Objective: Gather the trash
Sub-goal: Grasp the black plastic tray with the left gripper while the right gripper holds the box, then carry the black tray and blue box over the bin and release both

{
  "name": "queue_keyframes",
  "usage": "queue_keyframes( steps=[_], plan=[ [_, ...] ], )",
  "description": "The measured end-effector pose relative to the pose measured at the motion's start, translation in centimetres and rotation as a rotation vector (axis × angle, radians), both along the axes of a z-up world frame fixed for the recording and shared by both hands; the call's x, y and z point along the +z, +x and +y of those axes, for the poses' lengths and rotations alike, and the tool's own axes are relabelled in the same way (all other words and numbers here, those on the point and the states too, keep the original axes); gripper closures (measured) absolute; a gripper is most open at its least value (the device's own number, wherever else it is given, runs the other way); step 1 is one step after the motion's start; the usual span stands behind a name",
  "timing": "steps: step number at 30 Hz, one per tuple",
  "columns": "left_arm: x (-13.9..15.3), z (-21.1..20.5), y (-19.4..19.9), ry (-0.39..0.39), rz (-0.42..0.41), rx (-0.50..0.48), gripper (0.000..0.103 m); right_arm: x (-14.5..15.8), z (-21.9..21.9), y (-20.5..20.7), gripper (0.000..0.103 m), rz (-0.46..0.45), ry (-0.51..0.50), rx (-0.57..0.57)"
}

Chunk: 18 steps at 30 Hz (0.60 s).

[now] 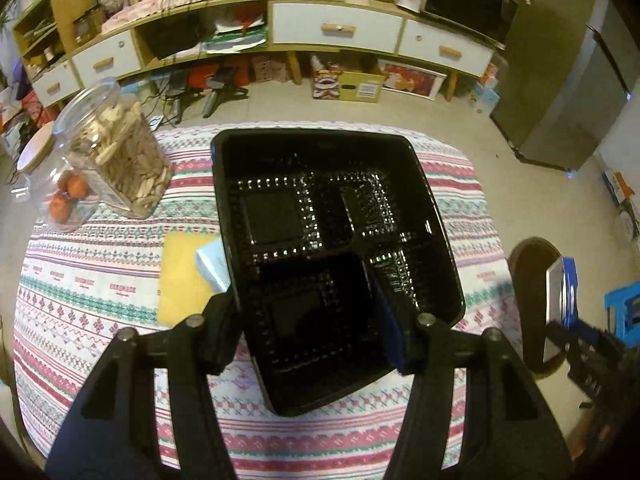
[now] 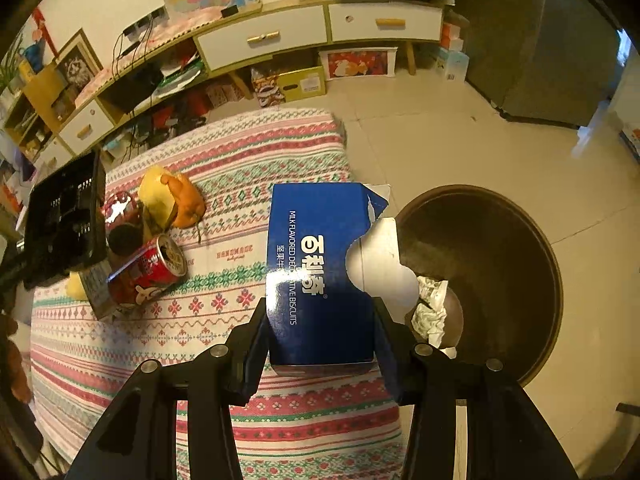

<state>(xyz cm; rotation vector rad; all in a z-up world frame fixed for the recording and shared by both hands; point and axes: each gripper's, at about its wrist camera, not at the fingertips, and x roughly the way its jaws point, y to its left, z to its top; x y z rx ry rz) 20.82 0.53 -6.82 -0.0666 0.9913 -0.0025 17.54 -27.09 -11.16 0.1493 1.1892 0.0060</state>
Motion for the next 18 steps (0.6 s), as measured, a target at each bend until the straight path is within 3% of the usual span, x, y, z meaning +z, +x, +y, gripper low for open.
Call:
queue_keyframes(
  steps=[18],
  plan=[
    [-0.6, -11.3, -1.1, -0.002, 0.02, -0.221, 0.044, 0.9, -9.0, -2.2, 0.055, -0.015, -0.005, -0.172]
  ],
)
